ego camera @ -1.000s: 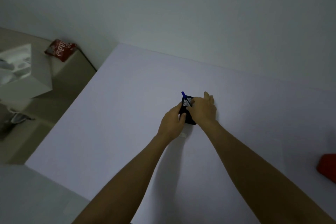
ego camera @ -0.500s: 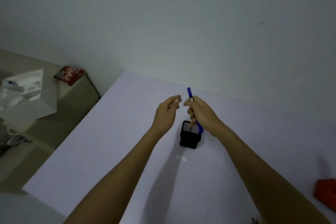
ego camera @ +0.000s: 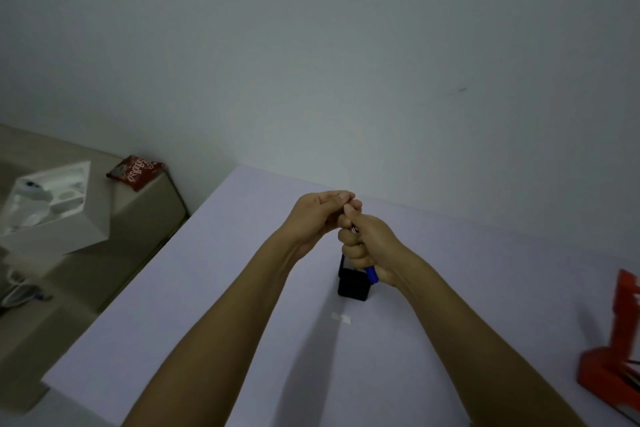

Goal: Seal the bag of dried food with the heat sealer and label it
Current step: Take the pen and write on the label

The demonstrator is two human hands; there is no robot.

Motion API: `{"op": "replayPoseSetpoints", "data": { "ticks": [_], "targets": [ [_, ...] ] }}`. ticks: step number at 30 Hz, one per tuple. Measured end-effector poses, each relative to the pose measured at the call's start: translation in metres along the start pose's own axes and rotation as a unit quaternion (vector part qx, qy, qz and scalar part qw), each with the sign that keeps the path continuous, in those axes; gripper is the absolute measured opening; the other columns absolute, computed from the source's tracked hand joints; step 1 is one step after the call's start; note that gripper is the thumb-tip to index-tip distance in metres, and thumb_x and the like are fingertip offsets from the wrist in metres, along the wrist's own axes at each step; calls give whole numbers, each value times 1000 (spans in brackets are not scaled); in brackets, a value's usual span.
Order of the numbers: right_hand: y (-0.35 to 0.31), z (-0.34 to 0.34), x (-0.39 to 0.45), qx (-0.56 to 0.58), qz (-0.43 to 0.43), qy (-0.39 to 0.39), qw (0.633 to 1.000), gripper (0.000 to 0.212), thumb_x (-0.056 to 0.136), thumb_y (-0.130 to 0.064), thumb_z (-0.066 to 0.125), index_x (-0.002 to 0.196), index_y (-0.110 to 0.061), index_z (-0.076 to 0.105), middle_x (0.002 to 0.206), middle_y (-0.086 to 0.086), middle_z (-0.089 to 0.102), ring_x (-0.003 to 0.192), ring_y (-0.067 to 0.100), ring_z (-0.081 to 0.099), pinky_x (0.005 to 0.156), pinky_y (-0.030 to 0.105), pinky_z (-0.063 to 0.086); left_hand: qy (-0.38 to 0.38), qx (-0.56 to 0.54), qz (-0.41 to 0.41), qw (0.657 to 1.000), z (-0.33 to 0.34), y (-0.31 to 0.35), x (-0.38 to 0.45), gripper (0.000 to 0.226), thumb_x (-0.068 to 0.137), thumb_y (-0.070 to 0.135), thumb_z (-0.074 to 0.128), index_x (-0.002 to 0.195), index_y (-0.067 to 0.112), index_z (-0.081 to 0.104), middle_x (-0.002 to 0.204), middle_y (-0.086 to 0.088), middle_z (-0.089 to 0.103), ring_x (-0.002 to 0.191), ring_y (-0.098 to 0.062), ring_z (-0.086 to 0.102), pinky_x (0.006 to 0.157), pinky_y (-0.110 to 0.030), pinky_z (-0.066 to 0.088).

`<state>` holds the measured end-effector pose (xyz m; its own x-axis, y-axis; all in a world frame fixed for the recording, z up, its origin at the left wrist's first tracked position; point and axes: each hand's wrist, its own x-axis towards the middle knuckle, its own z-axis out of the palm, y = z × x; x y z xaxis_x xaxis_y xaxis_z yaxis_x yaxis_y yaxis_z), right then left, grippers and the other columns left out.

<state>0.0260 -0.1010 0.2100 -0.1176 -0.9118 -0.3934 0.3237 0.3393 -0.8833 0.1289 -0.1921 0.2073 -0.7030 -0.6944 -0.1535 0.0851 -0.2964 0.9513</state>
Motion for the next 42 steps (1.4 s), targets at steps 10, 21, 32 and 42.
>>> {"op": "replayPoseSetpoints", "data": {
  "ticks": [10, 21, 32, 42],
  "targets": [
    [3, -1, -9, -301, -37, 110, 946, 29, 98, -30, 32, 74, -18, 43, 59, 0, 34, 46, 12, 28, 42, 22, 23, 152, -48, 1, 987, 11, -6, 3, 11, 88, 8, 63, 84, 0, 70, 71, -5, 73, 73, -19, 64, 79, -29, 56],
    [87, -32, -41, -188, 15, 47, 981, 54, 99, -6, 38, 123, -55, 32, 78, 11, 63, 54, 13, 52, 52, 26, 50, 190, 161, -17, 968, -70, -36, 1, 17, 85, 22, 71, 97, 11, 72, 87, -2, 69, 83, -14, 63, 84, -30, 54],
    [156, -67, -23, -141, -9, 189, 972, 13, 89, 3, 57, 85, -10, 57, 102, 27, 67, 96, 41, 66, 91, 50, 52, 137, 368, -126, 911, -90, -201, -31, 7, 80, 10, 74, 76, 15, 70, 74, 5, 67, 69, -2, 59, 60, -4, 41],
    [269, -74, 20, -546, -138, 102, 820, 55, 88, -21, 63, 136, -5, 43, 94, -3, 56, 88, 11, 55, 105, 34, 41, 167, 425, -38, 889, -103, -242, -30, 7, 78, 14, 74, 84, 17, 76, 84, 10, 64, 81, -1, 55, 73, -6, 38]
  ]
}}
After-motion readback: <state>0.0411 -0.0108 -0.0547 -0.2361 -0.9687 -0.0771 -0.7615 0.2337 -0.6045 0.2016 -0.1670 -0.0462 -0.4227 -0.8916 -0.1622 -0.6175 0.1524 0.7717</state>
